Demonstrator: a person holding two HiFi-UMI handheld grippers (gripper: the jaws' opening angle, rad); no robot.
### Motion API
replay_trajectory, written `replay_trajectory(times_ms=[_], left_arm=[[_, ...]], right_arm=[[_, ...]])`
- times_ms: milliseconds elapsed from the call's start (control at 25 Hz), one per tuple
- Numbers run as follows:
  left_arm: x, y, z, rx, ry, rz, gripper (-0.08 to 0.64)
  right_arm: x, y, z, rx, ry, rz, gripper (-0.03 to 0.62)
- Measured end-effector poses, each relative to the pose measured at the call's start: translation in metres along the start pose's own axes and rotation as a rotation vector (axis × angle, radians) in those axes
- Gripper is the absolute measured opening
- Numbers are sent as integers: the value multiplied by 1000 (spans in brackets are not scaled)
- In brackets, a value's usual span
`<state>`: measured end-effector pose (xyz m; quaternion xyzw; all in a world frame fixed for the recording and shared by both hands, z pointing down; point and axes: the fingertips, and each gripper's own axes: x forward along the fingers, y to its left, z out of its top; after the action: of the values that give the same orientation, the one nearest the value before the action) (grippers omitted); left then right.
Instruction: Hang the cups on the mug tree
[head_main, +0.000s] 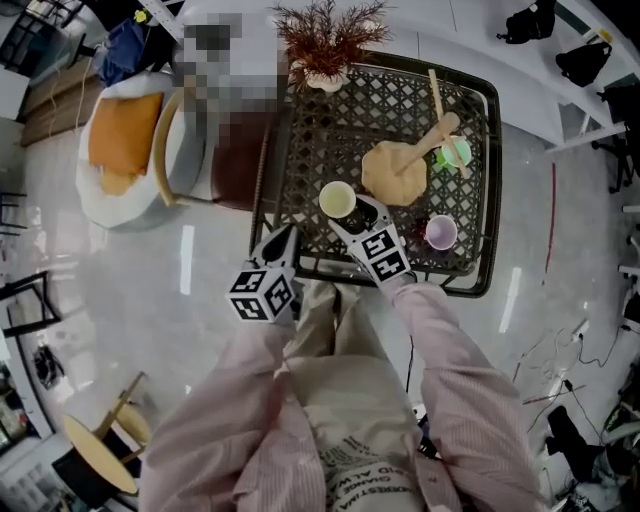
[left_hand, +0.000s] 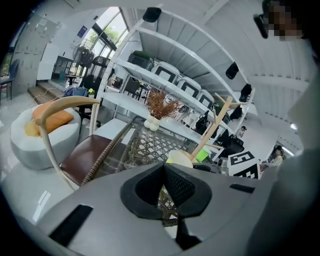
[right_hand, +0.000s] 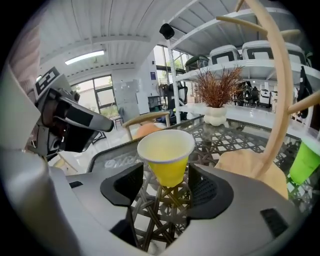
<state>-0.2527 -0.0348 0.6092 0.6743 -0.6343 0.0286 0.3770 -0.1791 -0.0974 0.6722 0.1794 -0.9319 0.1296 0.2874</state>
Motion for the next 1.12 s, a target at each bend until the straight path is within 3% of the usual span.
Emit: replay_trajectory(times_ms=[520, 880, 1120], left_arm=[[4, 5, -18, -34, 26, 1, -2], [1, 6, -18, -28, 24, -8, -2], [-7, 2, -7, -26, 0, -17, -2]], right_arm=[[17, 0, 5, -7, -13, -14, 249], [12, -2, 14, 77, -53, -43, 241], [0, 3, 29, 196, -100, -39, 241]])
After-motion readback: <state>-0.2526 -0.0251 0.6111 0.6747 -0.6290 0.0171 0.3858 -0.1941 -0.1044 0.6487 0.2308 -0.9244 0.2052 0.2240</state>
